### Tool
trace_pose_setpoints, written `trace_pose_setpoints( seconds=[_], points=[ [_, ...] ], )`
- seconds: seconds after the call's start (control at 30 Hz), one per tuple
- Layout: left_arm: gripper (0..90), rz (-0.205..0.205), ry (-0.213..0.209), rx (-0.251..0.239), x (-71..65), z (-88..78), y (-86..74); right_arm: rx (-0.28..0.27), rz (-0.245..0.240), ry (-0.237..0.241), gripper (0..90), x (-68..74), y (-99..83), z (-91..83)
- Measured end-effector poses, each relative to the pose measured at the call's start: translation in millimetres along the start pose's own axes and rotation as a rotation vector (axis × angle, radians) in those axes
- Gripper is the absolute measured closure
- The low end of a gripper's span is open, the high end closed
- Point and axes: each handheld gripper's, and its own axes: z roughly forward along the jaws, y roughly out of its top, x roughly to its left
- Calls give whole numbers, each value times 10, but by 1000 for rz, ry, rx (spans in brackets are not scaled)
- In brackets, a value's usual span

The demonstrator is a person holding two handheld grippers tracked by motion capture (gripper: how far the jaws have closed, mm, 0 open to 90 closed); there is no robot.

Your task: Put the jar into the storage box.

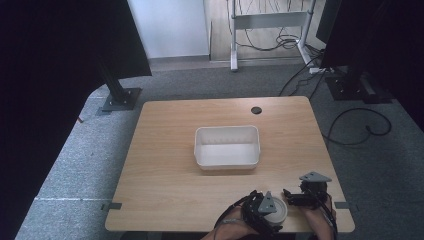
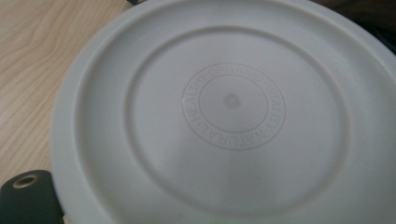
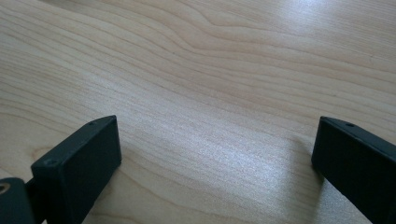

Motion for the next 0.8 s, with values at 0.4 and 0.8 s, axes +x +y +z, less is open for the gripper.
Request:
trace_pose_setpoints(
  seconds=[0.4, 0.8],
  points=[
    [97, -10, 25, -5, 72, -89, 39, 0, 0, 0, 9, 0, 0, 0],
    [97, -15, 50, 2, 129, -133, 44, 0, 0, 0, 9, 0, 0, 0]
  ],
)
